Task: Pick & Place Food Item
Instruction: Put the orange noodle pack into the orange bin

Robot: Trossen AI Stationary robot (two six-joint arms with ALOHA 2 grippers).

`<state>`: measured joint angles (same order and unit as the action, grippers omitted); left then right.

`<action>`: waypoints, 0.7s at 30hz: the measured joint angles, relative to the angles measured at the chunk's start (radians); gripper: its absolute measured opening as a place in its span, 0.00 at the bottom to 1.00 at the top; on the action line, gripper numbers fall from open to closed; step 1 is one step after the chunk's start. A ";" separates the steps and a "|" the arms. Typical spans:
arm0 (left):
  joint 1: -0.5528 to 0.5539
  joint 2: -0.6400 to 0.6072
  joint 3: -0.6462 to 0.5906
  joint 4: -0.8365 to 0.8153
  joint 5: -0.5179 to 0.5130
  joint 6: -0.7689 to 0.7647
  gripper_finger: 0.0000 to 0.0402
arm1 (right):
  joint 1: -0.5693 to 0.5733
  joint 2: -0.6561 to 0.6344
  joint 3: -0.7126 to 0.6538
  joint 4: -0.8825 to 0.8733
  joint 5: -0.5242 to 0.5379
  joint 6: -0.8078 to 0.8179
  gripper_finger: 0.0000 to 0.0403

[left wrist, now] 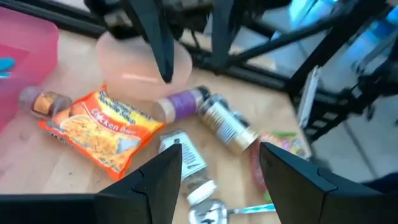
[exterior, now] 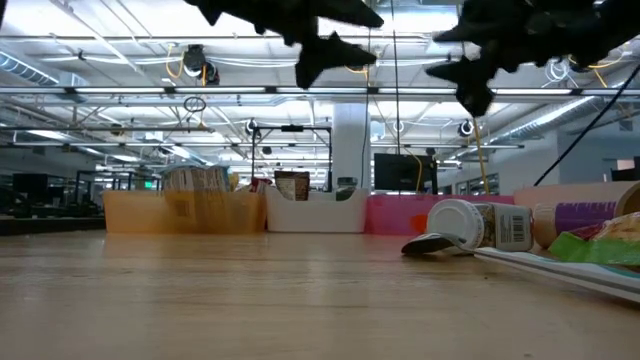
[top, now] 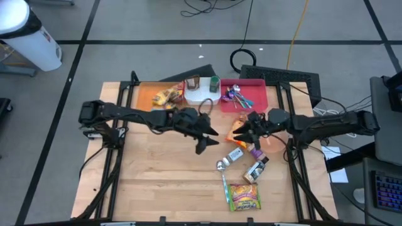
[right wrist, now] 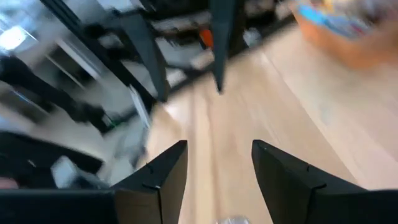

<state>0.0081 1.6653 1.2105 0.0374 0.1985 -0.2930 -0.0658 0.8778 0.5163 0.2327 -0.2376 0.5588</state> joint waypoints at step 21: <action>0.164 0.130 0.242 -0.073 0.350 -0.156 0.56 | 0.166 0.036 0.024 -0.404 0.260 -0.196 0.42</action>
<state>0.1718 1.7954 1.4528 -0.0353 0.5486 -0.4491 0.1003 0.9135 0.5402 -0.1710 0.0222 0.3626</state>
